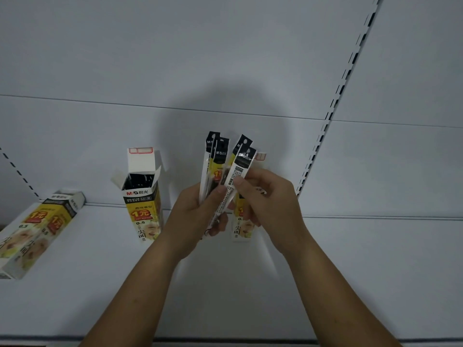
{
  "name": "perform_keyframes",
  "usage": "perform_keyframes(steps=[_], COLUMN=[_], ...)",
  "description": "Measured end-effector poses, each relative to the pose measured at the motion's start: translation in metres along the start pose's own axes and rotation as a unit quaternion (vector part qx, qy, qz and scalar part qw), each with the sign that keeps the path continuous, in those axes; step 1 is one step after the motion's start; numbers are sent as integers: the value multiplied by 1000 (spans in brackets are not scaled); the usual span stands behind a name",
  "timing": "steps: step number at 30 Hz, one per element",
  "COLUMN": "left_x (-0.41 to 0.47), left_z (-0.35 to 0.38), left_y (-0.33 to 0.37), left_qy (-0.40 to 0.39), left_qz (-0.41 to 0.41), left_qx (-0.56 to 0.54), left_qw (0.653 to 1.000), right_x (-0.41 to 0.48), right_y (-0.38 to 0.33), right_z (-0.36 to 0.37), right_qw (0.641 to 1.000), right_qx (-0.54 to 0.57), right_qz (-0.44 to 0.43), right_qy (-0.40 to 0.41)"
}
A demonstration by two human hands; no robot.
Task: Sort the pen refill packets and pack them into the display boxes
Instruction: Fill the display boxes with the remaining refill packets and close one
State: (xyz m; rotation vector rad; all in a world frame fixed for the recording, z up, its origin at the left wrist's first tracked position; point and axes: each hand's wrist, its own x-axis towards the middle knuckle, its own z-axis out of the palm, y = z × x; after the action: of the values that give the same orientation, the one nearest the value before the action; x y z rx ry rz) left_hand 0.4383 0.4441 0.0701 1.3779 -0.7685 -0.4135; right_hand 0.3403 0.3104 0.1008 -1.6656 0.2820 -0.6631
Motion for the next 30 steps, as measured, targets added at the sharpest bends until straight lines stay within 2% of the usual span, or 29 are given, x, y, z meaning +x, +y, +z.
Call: perform_keyframes(steps=[5,12,16,20,23,25,28,30], left_x=[-2,1,4,6,8,10,17,22], left_z=[3,0,1,2,2,3,-1,-2], left_y=[3,-3,-4,-3,-2,-3,-12,-19], left_qy=[3,-3,-27,-39,-24,18,101,128], left_qz=[5,-38,-59,-47,-28,-26,8,26], left_qx=[24,0,-8,5,9,3,65,107], left_qw=[1000,999,998,998,999,999,993,986], right_x=[5,5,6,8,12,19,33,42], right_y=[4,3,0,2,-2,-10,-29,-37], right_z=[1,-8,-12,-13,-18,-29,-52,-62], right_qw=[1000,999,999,999,998,991,973,967], right_qx=[9,35,51,51,38,30,41,22], right_qz=[10,3,11,10,-24,-59,-115,-143], right_qy=[16,32,7,-4,52,116,194,210])
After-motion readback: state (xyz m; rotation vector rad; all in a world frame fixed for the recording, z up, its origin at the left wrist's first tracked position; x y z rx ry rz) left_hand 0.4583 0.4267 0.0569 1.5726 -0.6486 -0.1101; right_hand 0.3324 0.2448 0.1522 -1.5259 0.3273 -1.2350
